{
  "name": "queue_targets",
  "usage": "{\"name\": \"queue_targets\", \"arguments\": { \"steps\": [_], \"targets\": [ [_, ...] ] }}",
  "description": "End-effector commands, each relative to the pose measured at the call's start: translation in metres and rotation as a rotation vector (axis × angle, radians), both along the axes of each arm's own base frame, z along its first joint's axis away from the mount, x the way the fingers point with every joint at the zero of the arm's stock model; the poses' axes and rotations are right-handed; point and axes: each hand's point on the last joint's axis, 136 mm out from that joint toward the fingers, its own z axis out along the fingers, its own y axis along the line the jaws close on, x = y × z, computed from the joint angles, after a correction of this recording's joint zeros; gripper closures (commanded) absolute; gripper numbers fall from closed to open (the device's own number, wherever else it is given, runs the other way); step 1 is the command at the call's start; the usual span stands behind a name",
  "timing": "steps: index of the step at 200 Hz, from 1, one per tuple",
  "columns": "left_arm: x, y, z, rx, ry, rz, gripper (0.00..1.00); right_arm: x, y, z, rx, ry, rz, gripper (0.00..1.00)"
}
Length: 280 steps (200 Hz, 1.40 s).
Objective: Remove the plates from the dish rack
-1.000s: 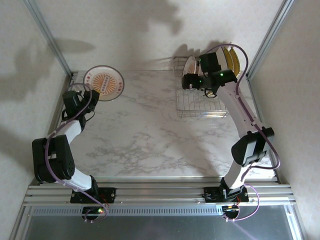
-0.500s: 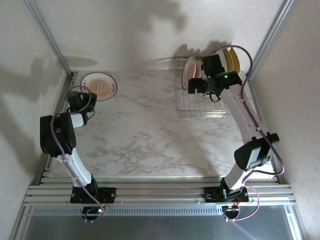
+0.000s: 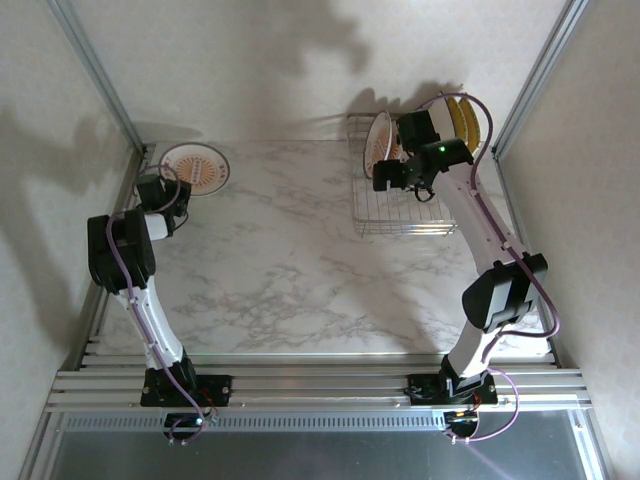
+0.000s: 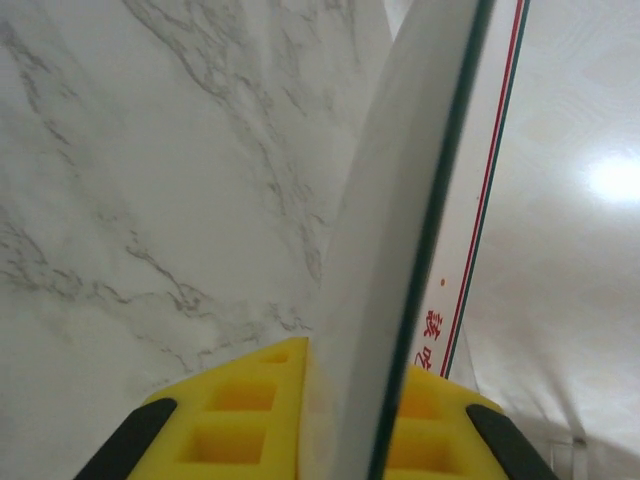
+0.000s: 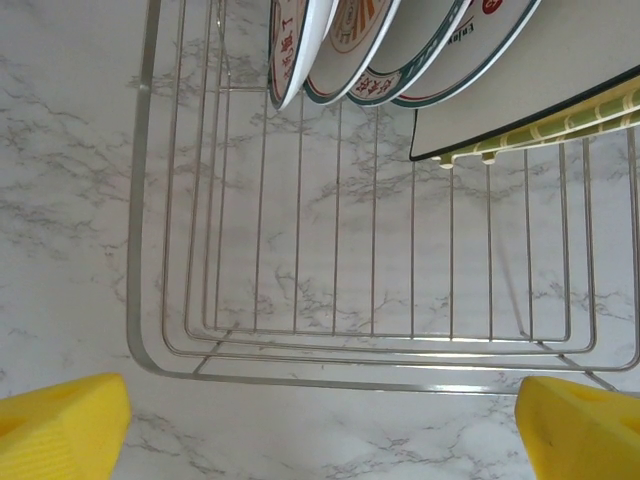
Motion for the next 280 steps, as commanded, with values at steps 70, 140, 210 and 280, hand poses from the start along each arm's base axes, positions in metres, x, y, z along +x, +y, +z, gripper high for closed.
{"name": "queue_targets", "arguments": {
  "steps": [70, 140, 210, 280],
  "targets": [
    [0.0, 0.02, -0.016, 0.036, 0.1, 0.062, 1.0, 0.003, 0.005, 0.008, 0.001, -0.004, 0.021, 0.01],
    [-0.019, 0.034, -0.03, 0.202, 0.247, 0.065, 0.65, 0.0, 0.006, 0.006, 0.011, -0.008, 0.025, 0.01],
    [-0.037, 0.046, -0.022, 0.434, 0.388, 0.046, 0.3, -0.006, 0.004, 0.008, 0.017, -0.019, 0.024, 0.01],
    [-0.072, 0.042, 0.017, 0.709, 0.512, -0.037, 0.0, -0.01, 0.003, 0.008, 0.022, -0.015, 0.024, 0.01]
  ]
}}
